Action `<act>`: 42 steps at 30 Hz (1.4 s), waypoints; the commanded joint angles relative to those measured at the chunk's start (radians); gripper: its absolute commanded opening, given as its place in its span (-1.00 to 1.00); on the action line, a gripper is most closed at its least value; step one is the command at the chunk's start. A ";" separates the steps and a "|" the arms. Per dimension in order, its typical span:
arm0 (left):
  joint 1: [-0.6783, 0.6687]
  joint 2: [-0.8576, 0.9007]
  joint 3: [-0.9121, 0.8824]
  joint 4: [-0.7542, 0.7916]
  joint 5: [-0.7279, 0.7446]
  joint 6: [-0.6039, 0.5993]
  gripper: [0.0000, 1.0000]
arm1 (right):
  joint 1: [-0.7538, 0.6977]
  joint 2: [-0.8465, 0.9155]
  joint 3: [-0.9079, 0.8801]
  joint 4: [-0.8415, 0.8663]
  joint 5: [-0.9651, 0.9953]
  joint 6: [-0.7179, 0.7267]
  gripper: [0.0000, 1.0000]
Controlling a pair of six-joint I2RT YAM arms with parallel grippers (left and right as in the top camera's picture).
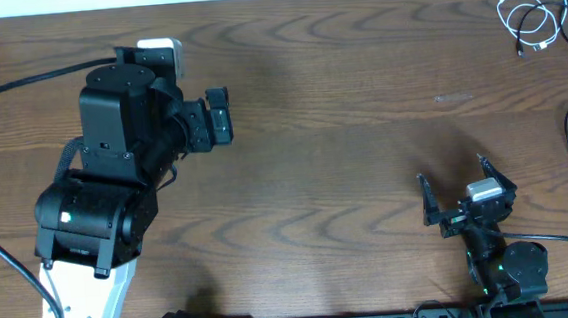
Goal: Untangle cables
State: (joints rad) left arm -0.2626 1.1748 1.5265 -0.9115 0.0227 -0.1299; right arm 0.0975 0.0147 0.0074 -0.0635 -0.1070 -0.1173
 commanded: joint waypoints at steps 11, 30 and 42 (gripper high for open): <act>0.005 -0.108 -0.131 0.023 -0.032 0.010 0.94 | 0.002 -0.009 -0.002 -0.005 0.011 -0.004 0.99; 0.156 -0.909 -1.232 0.926 0.048 0.142 0.94 | 0.002 -0.009 -0.002 -0.005 0.011 -0.004 0.99; 0.156 -1.146 -1.483 0.954 0.036 0.190 0.94 | 0.002 -0.009 -0.002 -0.005 0.011 -0.004 0.99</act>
State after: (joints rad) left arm -0.1120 0.0666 0.0708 0.0341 0.0650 0.0357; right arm 0.0975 0.0120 0.0071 -0.0635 -0.0982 -0.1169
